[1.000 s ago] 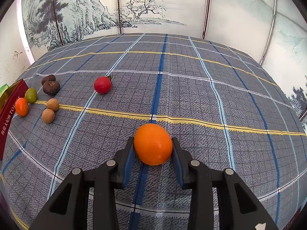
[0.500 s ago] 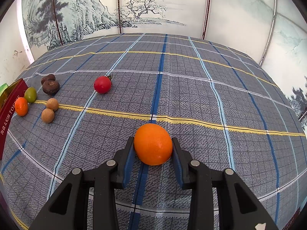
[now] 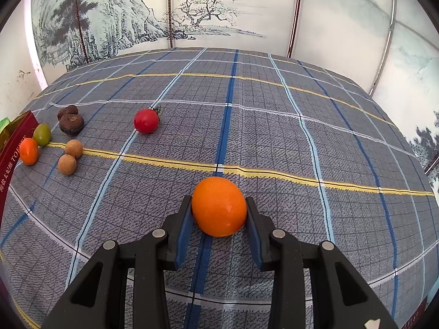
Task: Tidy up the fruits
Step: 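Carry the red tomato into the gold tray and open the left gripper, then carry the orange into the gold tray and open the right gripper, then grasp another tangerine beside the green fruit with the right gripper and lift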
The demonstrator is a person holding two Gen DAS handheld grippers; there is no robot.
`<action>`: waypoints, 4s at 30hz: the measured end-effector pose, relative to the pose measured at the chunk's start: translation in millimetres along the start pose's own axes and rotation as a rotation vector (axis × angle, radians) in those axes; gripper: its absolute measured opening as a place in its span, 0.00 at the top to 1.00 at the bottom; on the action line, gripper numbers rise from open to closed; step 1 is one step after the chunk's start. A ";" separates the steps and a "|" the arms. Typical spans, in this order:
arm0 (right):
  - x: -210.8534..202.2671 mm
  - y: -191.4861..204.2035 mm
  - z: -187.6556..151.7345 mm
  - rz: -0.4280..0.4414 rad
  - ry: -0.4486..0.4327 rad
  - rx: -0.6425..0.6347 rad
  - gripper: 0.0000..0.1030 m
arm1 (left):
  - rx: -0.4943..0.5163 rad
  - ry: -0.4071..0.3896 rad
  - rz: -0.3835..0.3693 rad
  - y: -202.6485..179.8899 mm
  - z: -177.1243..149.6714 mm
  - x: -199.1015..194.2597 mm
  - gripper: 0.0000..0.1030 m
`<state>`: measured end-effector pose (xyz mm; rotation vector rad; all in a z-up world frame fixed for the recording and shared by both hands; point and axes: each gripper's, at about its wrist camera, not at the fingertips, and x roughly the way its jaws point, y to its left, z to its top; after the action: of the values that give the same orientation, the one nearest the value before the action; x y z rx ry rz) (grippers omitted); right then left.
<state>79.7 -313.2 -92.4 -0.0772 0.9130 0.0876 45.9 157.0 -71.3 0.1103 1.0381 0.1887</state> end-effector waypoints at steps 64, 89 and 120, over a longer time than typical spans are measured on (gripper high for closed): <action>-44.0 317.7 74.5 0.644 0.088 -0.427 0.68 | -0.259 -0.222 -0.010 44.5 -77.1 -119.0 0.32; 31.4 433.0 93.7 0.531 0.311 -0.544 0.68 | -0.219 -0.185 0.055 50.4 -81.3 -97.3 0.32; -3.8 235.6 65.7 0.426 0.069 -0.318 0.65 | -0.156 -0.164 -0.071 13.6 -69.0 -99.3 0.30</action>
<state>103.4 -72.4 -56.3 -0.1806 0.9668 0.6299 -64.1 149.8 -19.8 -0.0517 0.8596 0.1923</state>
